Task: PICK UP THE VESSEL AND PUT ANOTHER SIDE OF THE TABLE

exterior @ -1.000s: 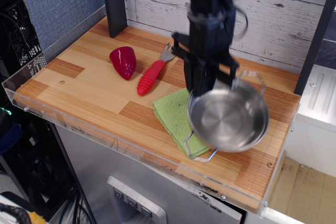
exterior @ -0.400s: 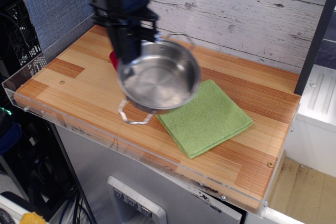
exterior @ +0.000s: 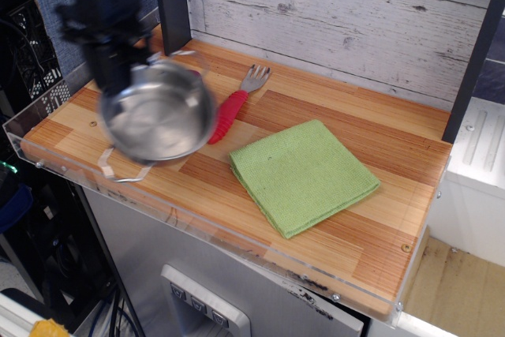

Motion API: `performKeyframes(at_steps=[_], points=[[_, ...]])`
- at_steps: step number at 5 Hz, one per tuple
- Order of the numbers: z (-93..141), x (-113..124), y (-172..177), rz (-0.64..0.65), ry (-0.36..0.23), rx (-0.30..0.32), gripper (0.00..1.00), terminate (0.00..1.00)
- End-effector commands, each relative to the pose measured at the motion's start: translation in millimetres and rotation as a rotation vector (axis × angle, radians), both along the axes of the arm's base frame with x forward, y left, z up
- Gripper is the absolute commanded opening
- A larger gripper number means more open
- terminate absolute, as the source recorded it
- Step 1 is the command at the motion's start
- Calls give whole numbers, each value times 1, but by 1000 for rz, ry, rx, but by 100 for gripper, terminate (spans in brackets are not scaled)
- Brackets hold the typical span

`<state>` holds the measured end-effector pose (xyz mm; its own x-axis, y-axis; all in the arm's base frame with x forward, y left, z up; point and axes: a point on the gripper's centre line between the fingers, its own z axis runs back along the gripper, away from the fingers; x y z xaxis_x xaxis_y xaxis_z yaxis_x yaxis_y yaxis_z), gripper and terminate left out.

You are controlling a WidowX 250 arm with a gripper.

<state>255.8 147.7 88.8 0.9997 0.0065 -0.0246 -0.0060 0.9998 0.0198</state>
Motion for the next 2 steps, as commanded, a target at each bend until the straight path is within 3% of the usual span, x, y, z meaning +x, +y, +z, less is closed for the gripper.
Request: performKeyframes(at_steps=[1, 2], points=[[2, 0, 79, 101, 11, 112, 0, 0], [-1, 0, 100, 135, 29, 132, 0, 0]])
